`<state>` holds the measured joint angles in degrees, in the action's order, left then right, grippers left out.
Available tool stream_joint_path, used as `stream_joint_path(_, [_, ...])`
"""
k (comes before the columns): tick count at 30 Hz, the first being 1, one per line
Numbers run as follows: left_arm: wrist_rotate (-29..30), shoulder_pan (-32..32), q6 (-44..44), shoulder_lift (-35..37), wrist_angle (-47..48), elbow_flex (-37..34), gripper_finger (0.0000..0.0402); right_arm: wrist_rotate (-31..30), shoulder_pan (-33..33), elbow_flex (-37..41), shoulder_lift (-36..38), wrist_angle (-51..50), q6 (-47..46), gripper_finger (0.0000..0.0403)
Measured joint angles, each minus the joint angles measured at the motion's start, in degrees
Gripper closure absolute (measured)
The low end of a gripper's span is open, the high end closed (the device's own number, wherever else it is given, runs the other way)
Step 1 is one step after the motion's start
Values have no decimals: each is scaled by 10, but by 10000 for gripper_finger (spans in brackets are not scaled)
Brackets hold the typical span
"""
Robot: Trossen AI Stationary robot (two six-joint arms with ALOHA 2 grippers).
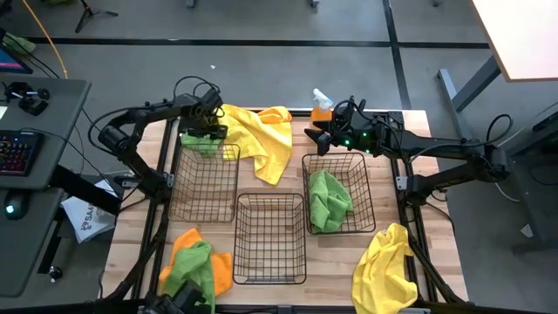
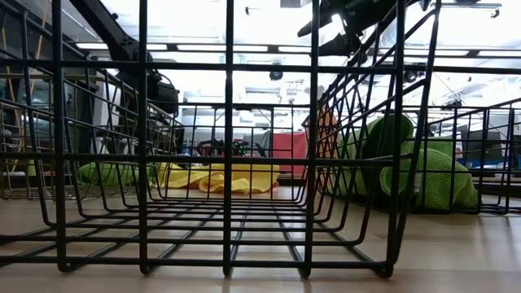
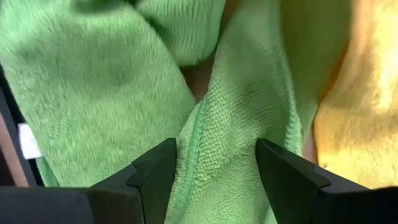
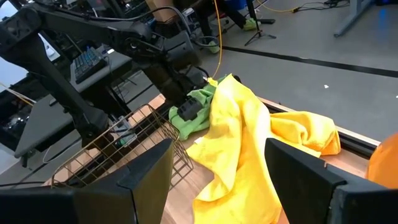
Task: Sort microfiber towel by color & place in baskets
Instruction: Put the top green microfiber cloth into the right basket
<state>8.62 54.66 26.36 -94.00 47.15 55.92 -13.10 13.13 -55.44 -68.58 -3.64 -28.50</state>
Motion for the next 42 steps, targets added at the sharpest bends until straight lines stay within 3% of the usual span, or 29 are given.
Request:
stream_joint_path(6, [5, -2, -9, 0, -9, 0, 222, 0, 0, 0, 0, 0, 0, 153])
stream_joint_path(12, [-3, -2, -28, 0, -8, 0, 367, 0, 0, 0, 0, 0, -15, 153])
stream_joint_path(14, [-5, -2, -34, 0, -8, 0, 390, 0, 0, 0, 0, 0, -15, 153])
stream_joint_path(20, [-6, 16, -61, 12, 17, 11, 398, 11, 0, 0, 0, 0, -15, 153])
stream_joint_path(25, [8, 25, -72, 72, 16, 60, 400, 15, 0, 0, 0, 1, -15, 153])
stream_joint_path(34, [20, 9, -119, 158, 22, 250, 401, 13, 0, 0, 1, 105, 31, 153])
stream_joint_path(42, [5, -107, -116, 174, 21, 419, 401, 8, 0, 0, 31, 196, 111, 153])
